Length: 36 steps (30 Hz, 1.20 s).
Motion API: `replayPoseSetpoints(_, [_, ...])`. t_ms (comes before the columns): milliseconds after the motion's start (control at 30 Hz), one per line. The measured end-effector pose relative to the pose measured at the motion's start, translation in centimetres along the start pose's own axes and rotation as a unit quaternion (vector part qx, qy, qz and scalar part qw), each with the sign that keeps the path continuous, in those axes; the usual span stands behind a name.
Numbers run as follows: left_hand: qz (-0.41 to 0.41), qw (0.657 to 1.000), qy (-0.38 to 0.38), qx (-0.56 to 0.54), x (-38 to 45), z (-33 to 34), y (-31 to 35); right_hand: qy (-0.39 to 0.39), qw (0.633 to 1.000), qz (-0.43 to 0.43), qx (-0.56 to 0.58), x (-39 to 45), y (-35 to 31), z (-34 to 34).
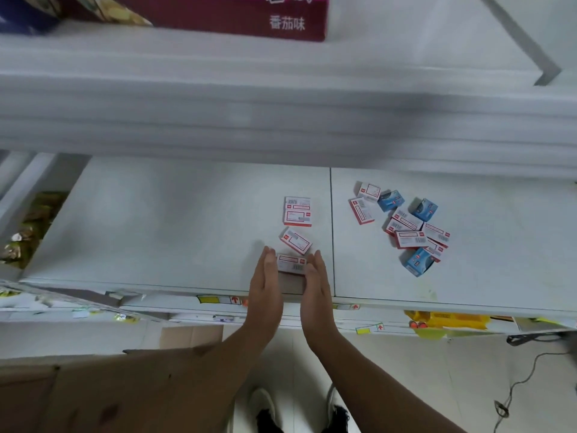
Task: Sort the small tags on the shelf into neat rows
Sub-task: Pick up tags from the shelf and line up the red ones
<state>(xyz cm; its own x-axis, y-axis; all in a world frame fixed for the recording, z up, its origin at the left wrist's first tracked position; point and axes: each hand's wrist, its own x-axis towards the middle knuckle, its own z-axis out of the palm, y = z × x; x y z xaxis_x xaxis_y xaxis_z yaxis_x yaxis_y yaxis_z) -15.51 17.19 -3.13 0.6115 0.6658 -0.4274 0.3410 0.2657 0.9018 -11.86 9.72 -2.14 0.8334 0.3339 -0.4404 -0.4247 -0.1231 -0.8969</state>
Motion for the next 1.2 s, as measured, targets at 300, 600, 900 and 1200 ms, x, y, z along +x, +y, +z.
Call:
replayPoseSetpoints(300, [0.008, 1.000, -0.018, 0.007, 2.2, 0.5, 2.4, 0.001, 1.000, 0.005, 0.013, 2.8, -1.0, 0.8])
replayPoseSetpoints(600, [0.012, 1.000, -0.022, 0.004, 3.6, 1.7, 3.8, -0.003, 1.000, 0.002, -0.015, 4.5, -2.9, 0.3])
replayPoseSetpoints(900, [0.018, 1.000, -0.007, -0.002, 4.8, 2.7, 3.8, -0.010, 0.999, -0.001, -0.038, 6.8, -3.7, 0.1])
replayPoseSetpoints(1200, [0.020, 1.000, -0.004, 0.006, 6.7, 3.3, 4.4, -0.023, 0.998, -0.008, -0.066, 9.7, -3.5, 0.3])
